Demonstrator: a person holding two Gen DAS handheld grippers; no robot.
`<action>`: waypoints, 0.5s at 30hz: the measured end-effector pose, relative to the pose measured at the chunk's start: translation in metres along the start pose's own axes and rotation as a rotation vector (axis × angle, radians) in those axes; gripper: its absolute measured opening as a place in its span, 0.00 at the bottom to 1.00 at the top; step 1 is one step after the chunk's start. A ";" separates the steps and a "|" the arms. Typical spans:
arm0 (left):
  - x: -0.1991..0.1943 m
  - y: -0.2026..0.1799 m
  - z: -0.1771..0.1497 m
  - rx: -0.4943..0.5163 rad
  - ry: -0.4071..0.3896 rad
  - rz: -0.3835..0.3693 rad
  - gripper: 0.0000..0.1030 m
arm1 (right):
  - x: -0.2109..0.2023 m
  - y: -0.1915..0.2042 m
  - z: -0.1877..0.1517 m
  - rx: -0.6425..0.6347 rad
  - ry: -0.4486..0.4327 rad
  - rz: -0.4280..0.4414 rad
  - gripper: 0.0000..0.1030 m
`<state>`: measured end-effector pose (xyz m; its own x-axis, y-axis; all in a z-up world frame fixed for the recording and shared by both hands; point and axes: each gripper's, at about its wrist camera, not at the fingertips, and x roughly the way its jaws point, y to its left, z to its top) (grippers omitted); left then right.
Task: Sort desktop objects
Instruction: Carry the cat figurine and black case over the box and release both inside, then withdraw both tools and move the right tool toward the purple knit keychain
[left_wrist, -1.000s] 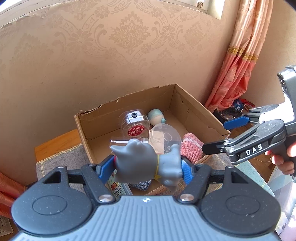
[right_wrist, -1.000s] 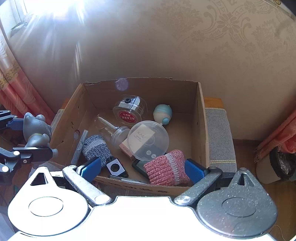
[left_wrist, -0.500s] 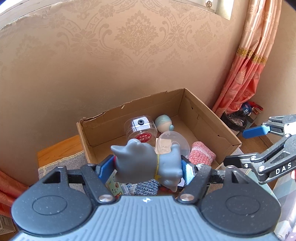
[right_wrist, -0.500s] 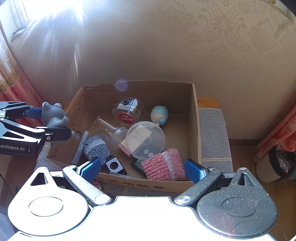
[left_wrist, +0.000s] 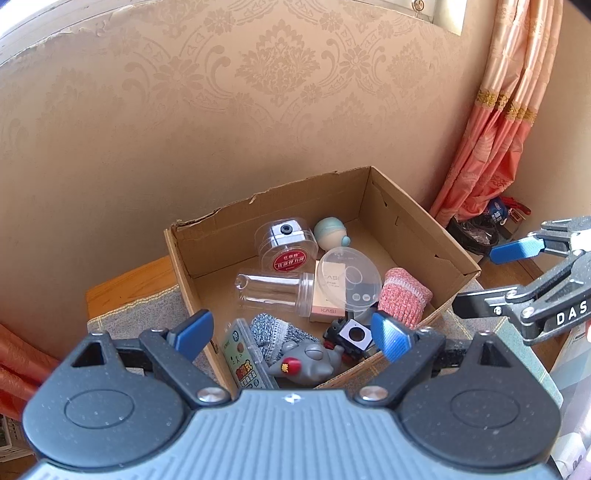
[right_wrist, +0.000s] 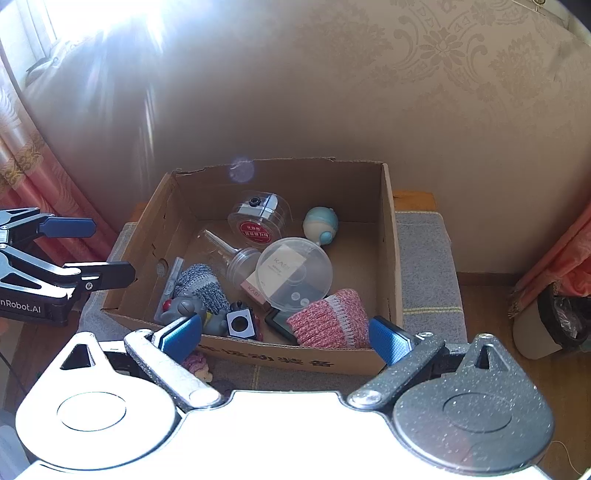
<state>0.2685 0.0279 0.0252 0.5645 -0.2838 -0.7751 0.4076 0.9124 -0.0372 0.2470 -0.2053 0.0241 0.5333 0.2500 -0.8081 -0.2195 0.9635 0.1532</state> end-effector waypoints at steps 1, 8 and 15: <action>-0.002 -0.001 -0.002 0.004 0.003 0.002 0.90 | -0.002 0.000 0.000 0.001 -0.001 0.001 0.96; -0.012 -0.009 -0.014 0.023 0.017 0.003 0.90 | -0.015 0.001 -0.006 0.002 -0.018 -0.001 0.97; -0.022 -0.018 -0.020 0.041 0.025 0.014 0.90 | -0.028 0.002 -0.011 0.001 -0.024 -0.001 0.98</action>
<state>0.2343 0.0241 0.0305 0.5521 -0.2634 -0.7911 0.4293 0.9032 -0.0011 0.2230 -0.2113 0.0410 0.5534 0.2511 -0.7942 -0.2176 0.9639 0.1531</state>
